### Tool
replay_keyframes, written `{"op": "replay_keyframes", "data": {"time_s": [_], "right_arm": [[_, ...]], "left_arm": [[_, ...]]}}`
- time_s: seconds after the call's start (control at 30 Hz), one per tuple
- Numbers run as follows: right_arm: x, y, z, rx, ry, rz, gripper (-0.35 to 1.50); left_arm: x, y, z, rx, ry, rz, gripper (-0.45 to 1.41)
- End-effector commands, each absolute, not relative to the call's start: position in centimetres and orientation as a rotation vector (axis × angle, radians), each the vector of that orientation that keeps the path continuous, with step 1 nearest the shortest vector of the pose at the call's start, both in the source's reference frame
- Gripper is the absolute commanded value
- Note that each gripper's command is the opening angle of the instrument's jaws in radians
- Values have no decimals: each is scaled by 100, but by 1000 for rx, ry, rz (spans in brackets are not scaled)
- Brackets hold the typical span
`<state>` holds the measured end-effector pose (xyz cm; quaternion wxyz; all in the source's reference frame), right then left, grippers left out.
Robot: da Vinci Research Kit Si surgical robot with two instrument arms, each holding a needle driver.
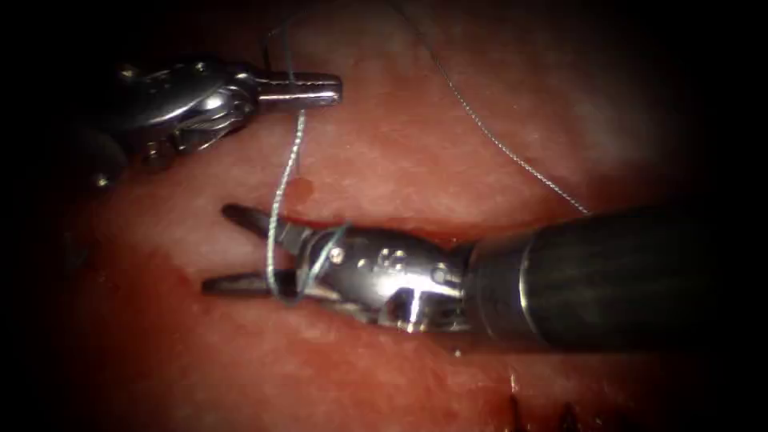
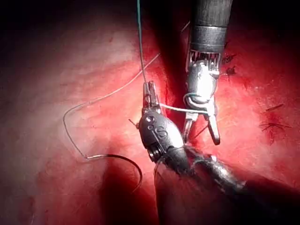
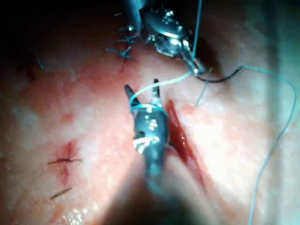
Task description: Wound Closure
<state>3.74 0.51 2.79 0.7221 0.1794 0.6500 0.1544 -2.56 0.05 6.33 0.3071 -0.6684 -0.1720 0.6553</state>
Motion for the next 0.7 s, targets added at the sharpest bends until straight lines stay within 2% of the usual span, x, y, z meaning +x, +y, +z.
{"op": "replay_keyframes", "data": {"time_s": [0.03,0.33,0.7], "right_arm": [[380,41,281,404,1451,341,59],[370,54,272,404,1616,396,52],[358,69,288,327,1650,562,51]], "left_arm": [[-259,-6,644,-1762,-456,1732,-45],[-234,-22,687,-1745,-432,1739,-45],[-193,-56,677,-1726,-425,1743,-45]]}}
